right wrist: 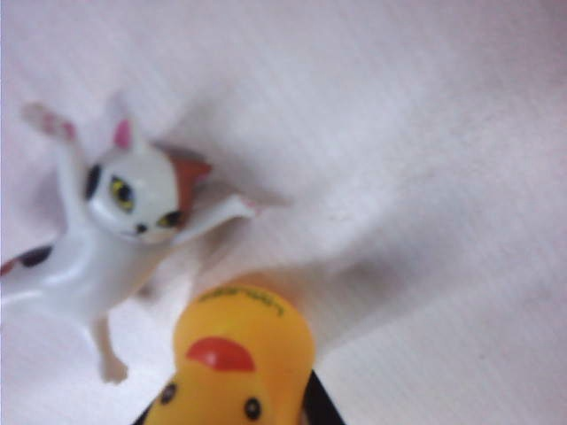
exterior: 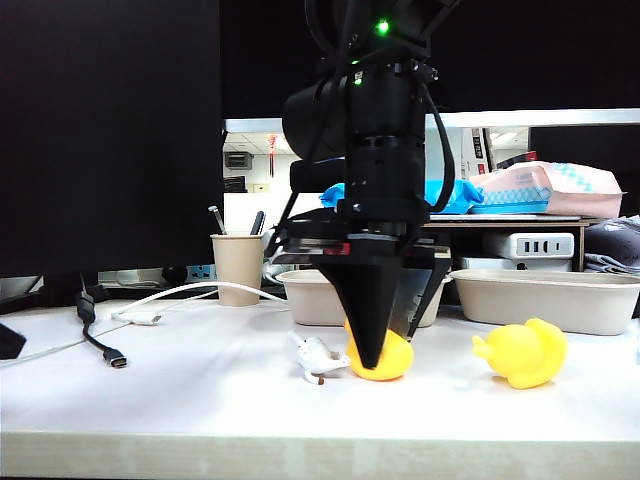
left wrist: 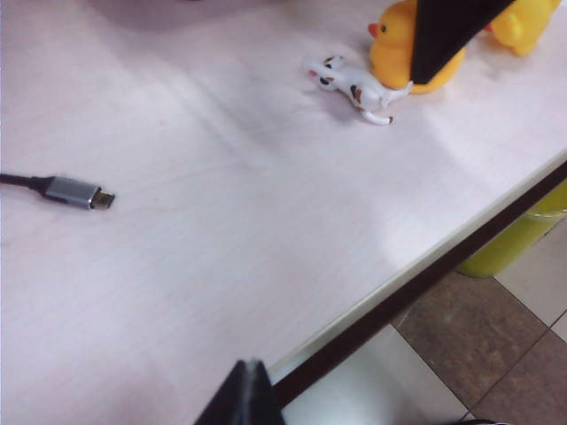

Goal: Put the dolls with similar colors into the same paper box, while dolls with different colors go into separate paper boxes.

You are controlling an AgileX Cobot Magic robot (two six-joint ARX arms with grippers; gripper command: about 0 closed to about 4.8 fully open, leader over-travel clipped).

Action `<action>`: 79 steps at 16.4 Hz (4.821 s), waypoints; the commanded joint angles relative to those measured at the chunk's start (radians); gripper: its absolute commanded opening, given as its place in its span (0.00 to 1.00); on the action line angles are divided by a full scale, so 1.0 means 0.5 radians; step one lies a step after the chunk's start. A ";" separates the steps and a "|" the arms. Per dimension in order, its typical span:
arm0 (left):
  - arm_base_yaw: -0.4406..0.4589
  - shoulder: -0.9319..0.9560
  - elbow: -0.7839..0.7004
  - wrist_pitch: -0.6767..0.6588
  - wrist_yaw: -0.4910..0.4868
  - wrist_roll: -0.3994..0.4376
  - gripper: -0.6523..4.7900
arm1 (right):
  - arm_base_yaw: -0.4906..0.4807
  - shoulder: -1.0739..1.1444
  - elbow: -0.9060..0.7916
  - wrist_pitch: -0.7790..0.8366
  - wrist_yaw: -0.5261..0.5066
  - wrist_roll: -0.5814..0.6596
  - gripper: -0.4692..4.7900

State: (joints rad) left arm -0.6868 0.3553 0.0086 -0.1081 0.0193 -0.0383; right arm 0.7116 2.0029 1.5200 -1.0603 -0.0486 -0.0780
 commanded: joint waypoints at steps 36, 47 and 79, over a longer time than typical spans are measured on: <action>0.713 -0.703 0.001 0.033 0.003 0.008 0.11 | -0.268 0.210 0.751 0.557 0.151 -0.051 0.73; 0.239 -0.114 0.002 -0.005 0.007 0.008 0.11 | -0.052 0.191 0.712 -0.339 -0.184 0.127 0.73; 0.067 -0.115 0.002 -0.006 0.007 0.008 0.11 | 0.204 0.200 0.357 -0.074 0.160 0.701 0.70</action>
State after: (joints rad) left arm -0.6537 0.2966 0.0086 -0.1173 0.0223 -0.0383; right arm 0.8116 2.1078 1.7065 -1.0973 0.0277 0.2573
